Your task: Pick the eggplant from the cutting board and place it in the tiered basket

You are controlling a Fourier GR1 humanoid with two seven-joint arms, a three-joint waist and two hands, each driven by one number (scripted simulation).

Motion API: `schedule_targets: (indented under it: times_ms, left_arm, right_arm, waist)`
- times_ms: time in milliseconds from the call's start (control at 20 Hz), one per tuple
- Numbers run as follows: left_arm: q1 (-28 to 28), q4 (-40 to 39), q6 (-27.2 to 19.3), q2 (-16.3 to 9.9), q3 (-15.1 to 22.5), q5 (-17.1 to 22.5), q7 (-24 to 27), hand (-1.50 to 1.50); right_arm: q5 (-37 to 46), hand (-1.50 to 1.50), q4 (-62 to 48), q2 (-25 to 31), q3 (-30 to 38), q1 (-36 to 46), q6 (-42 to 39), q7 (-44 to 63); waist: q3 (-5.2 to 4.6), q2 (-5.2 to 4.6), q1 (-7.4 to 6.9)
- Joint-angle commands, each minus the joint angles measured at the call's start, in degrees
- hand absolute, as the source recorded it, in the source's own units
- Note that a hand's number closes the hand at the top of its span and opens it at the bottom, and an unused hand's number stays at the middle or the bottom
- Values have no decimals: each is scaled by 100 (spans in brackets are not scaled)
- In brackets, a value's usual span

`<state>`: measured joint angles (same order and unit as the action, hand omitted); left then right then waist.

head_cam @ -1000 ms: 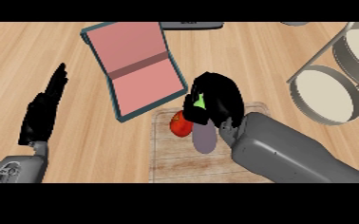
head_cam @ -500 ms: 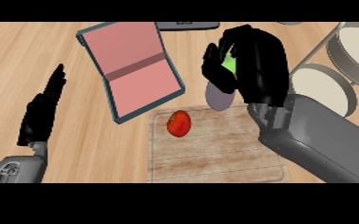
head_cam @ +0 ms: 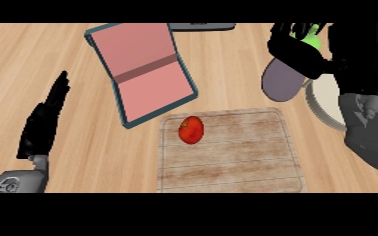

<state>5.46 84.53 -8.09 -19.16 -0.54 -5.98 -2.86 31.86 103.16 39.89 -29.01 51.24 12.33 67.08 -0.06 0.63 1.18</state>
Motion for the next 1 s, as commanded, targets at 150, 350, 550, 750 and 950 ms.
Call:
schedule_targets:
  times_ms: [150, 350, 550, 750, 950]
  left_arm:
    - [-118, 96, 113, 55, -40, 35, 168, 0]
    - [378, -696, 289, -76, -337, 155, 423, 0]
    - [181, -479, 84, 159, -54, -120, 443, 0]
    - [318, -582, 202, 132, -196, 32, 272, 0]
    - [388, -207, 149, 158, -129, -135, -47, 0]
  right_arm:
    - [-373, 150, -124, 442, 695, -356, -819, -99]
    - [-160, 150, -381, 687, 770, -355, -1083, -383]
    - [53, 150, -1079, 1209, 908, -396, -1397, -1002]
    - [504, 150, -1803, 1450, 978, -522, -1391, -1473]
    - [640, 150, -2139, 1455, 1385, -960, -1247, -2208]
  waist:
    - [4, -46, -116]
    - [-4, -70, -66]
    - [-2, -73, -100]
    - [1, -84, -136]
    - [6, -66, -135]
